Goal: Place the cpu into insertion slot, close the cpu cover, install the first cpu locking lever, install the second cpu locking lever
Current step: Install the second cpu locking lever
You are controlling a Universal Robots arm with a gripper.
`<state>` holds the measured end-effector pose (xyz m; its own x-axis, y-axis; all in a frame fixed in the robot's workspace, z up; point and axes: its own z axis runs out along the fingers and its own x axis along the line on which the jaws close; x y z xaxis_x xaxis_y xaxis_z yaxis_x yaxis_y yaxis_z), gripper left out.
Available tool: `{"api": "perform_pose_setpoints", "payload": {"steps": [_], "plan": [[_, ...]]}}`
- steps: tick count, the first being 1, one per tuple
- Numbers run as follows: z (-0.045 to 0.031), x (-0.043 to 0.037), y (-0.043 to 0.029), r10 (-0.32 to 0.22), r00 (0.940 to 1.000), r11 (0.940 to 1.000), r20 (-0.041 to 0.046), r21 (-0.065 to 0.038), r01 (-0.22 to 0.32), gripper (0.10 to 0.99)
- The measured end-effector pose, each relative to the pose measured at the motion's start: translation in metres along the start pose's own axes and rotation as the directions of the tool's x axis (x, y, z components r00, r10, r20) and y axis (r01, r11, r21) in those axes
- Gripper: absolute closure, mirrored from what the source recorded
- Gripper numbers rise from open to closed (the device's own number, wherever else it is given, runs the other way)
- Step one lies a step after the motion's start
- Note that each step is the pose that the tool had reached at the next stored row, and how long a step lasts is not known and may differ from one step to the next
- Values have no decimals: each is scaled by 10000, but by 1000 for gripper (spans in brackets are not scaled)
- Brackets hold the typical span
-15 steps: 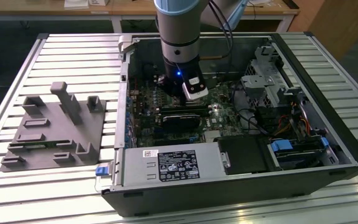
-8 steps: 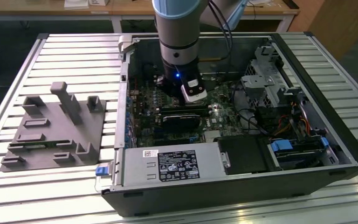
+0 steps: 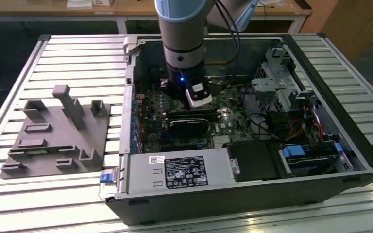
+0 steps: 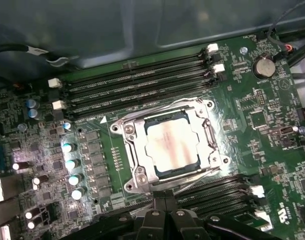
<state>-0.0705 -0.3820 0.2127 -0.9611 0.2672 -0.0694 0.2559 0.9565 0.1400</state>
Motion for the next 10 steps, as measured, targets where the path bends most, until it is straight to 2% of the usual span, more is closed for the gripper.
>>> {"api": "perform_pose_setpoints", "payload": {"steps": [5,10], "plan": [[24,39,-33,11,10000,9999,-30,-110,-11,980],[65,55,-63,38,9999,9993,-100,-375,-42,980]]}}
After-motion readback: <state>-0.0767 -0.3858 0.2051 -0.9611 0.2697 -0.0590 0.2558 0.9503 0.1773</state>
